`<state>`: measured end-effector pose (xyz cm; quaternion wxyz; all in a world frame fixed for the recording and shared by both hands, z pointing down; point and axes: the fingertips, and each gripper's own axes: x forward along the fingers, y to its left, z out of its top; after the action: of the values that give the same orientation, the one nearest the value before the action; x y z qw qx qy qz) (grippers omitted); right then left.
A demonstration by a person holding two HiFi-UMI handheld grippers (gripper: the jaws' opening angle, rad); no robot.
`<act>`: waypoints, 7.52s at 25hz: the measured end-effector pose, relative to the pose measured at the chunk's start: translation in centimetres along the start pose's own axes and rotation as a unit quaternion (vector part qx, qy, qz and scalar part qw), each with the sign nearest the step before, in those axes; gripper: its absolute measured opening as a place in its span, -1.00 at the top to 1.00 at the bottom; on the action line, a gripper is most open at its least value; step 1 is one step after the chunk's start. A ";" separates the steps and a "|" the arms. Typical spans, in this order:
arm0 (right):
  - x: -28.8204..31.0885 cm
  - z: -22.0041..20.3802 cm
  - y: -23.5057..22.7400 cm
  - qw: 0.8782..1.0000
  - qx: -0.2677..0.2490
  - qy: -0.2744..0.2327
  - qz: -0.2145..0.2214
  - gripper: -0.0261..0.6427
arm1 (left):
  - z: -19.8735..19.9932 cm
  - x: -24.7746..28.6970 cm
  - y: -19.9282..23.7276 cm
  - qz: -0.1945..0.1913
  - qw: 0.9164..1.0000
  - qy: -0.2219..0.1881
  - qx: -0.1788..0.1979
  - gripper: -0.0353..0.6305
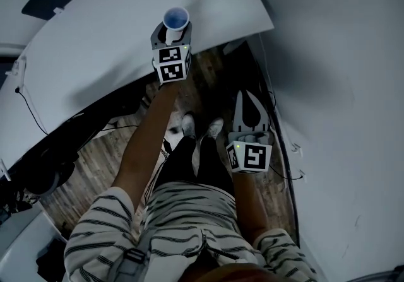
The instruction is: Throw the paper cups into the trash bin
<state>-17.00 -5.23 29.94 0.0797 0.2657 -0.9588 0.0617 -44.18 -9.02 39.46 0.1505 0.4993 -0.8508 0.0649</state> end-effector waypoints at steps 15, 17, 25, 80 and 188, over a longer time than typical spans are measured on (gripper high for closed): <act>-2.7 3.7 -2.4 1.000 0.008 -0.018 -0.024 0.87 | 7.8 -8.2 -6.3 -0.048 0.998 -0.041 0.013 0.03; -2.8 4.4 -2.5 0.999 0.009 -0.023 -0.025 0.87 | 8.5 -9.4 -7.1 -0.054 0.997 -0.046 0.019 0.03; -4.2 6.9 -3.1 0.999 0.002 -0.041 -0.030 0.87 | 11.7 -13.0 -9.5 -0.085 0.994 -0.065 0.003 0.03; -19.1 5.9 -11.3 0.964 0.032 -0.068 -0.257 0.87 | 7.2 -26.0 -31.9 -0.409 0.907 -0.037 0.092 0.03; -17.5 -37.7 -18.9 0.920 0.224 0.153 -0.282 0.87 | -46.3 -11.0 -39.1 -0.378 0.841 0.330 0.201 0.02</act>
<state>12.19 -6.51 65.06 0.1776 0.5232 -0.7815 0.2898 3.64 -7.10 78.24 0.3314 0.7509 -0.4640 0.3333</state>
